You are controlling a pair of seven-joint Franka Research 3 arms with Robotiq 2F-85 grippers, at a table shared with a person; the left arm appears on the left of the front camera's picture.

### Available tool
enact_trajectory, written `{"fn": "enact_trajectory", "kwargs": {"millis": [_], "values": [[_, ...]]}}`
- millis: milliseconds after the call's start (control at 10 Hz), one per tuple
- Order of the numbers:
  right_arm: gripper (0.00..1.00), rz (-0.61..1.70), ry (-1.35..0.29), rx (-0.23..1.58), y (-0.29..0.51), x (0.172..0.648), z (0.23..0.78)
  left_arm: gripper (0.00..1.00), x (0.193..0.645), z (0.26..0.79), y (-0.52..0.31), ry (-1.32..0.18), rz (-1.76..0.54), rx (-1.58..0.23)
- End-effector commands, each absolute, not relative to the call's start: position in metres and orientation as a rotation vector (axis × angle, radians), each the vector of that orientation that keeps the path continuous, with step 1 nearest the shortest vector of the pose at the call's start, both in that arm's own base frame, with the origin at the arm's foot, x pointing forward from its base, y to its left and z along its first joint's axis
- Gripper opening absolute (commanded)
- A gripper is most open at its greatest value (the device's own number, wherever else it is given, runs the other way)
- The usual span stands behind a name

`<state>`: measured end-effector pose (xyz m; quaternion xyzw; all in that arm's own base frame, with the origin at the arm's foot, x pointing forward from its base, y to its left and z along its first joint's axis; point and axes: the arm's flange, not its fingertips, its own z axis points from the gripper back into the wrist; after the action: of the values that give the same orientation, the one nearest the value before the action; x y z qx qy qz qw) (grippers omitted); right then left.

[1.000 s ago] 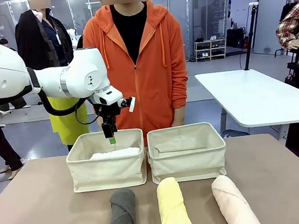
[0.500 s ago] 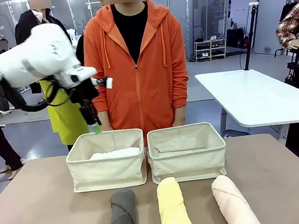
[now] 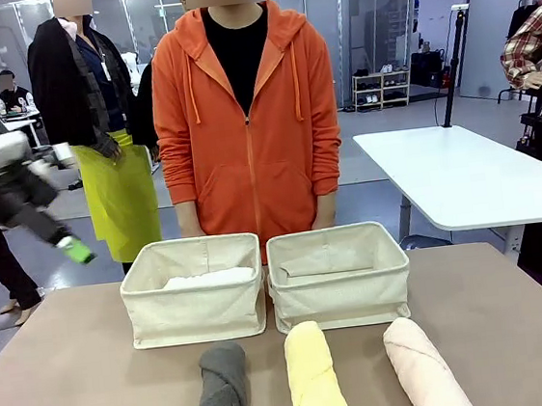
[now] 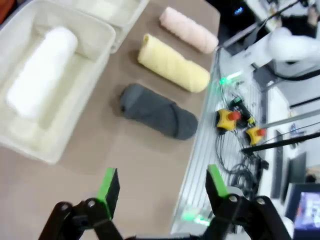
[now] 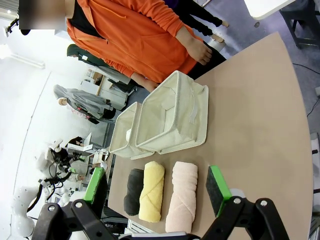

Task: Divide the towels into two baskets.
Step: Pick up one hotel-folded towel from the bottom of the table and place it in the Fabric basket indicated by the person.

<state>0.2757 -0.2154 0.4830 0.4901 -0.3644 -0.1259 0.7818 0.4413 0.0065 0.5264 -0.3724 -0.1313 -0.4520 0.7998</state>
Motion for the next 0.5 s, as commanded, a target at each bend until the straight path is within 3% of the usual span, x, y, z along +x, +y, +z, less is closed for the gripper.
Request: {"fn": "enact_trajectory", "kwargs": {"millis": [0,400], "values": [[1.00,-0.260,-0.805,1.063,-0.215,0.275,0.484,0.87,0.415,0.516,0.052,-0.332,-0.822,-0.929],[1.00,-0.260,-0.805,1.063,-0.215,0.275,0.484,0.87,0.348,0.458,0.157,-0.471,-0.458,-1.098]]}}
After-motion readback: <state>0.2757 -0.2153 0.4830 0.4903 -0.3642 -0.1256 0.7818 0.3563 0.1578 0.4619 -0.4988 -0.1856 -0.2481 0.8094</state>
